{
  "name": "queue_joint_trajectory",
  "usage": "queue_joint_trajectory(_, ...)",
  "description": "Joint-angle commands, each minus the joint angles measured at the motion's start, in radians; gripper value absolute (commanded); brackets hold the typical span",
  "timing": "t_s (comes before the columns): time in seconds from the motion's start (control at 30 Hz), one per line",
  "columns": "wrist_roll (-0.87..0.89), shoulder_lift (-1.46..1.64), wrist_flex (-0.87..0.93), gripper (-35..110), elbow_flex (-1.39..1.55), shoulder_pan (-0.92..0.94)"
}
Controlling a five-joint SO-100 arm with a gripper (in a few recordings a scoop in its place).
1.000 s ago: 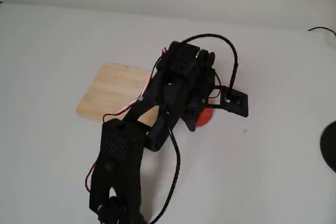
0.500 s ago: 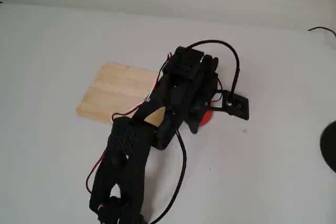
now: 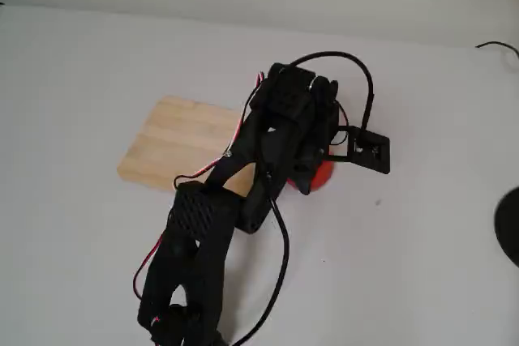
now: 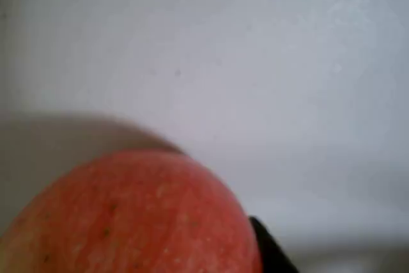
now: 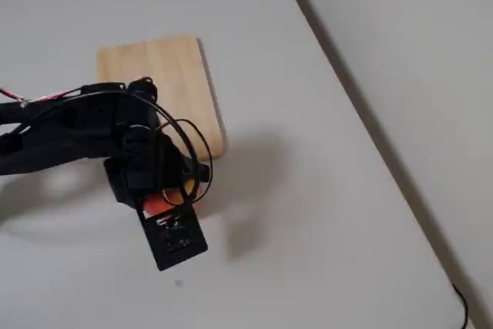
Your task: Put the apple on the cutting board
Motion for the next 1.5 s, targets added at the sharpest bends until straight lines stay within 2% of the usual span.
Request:
queue_joint_trajectory(0.0,0.015,-0.015,0.034,0,-0.04,0.014)
queue_joint_trajectory(0.2,0.018,0.008,0.037,0,-0.041,0.011)
queue_joint_trajectory(0.47,0.055,0.233,0.048,0,-0.049,-0.032)
queue_joint_trajectory(0.8,0.098,0.465,0.057,0,-0.031,-0.238)
queue_joint_trajectory(1.07,0.132,0.4,0.057,0,0.017,-0.474)
queue_joint_trajectory(1.47,0.19,0.186,0.026,0,0.009,-0.658)
